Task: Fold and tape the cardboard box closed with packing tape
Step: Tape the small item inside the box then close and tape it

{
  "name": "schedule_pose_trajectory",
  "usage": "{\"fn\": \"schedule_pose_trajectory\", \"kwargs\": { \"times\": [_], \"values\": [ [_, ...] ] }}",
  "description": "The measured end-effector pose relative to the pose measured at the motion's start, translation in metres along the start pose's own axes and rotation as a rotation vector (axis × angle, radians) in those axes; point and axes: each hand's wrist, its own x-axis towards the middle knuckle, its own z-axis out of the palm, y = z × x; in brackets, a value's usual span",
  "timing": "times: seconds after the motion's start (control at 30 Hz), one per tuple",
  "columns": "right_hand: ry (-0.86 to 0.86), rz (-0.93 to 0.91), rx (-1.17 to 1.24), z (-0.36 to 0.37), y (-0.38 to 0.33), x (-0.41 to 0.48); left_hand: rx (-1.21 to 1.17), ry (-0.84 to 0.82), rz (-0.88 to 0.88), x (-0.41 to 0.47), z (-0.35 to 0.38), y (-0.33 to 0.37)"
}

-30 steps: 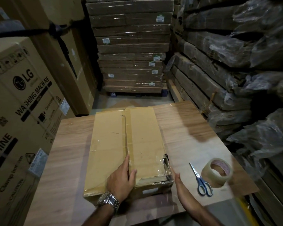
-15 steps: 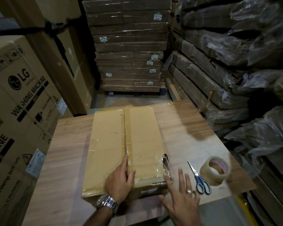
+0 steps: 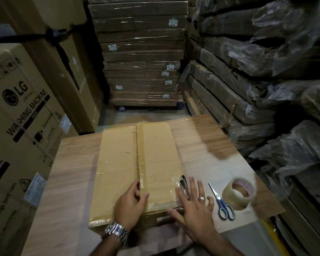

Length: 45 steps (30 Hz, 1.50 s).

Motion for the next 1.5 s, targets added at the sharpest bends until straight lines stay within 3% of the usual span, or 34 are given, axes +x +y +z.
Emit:
{"fn": "schedule_pose_trajectory", "kwargs": {
  "times": [0.1,0.2,0.3,0.43,0.53,0.6,0.83,0.93,1.0,1.1,1.27,1.5],
  "values": [
    [-0.053,-0.075,0.002,-0.003,-0.007,0.004,-0.191,-0.067,-0.088,0.005,-0.003,0.000],
    [-0.047,-0.173,0.002,-0.005,-0.017,0.004,-0.244,-0.054,-0.022,0.006,-0.010,0.005],
    [0.008,-0.220,0.032,-0.007,-0.018,0.009,-0.035,0.020,0.154,0.004,-0.025,0.003],
    [0.084,-0.278,0.054,-0.008,-0.010,0.014,0.344,-0.106,0.323,-0.010,-0.045,-0.023],
    [0.149,-0.374,0.023,-0.010,-0.005,0.014,0.616,-0.131,0.276,-0.020,-0.051,-0.041],
    [0.202,-0.391,0.046,-0.012,0.001,0.013,0.653,-0.163,0.162,-0.021,-0.054,-0.046],
    [0.350,-0.340,0.255,-0.019,0.022,0.012,0.508,-0.008,0.316,-0.033,-0.063,-0.040],
    [0.387,-0.300,0.335,-0.025,0.028,0.010,0.426,0.081,0.286,-0.045,-0.079,-0.021],
    [0.414,-0.253,0.415,-0.028,0.034,0.010,0.307,0.170,0.193,-0.052,-0.089,-0.013],
    [0.464,-0.167,0.456,-0.028,0.045,0.013,0.109,0.253,-0.102,-0.062,-0.098,-0.013],
    [0.432,-0.259,0.250,-0.021,0.053,0.019,-0.083,0.340,-0.220,-0.079,-0.096,-0.033],
    [0.236,-0.399,0.033,-0.019,0.041,0.035,0.025,0.466,-0.214,-0.067,-0.104,-0.058]
  ]
}}
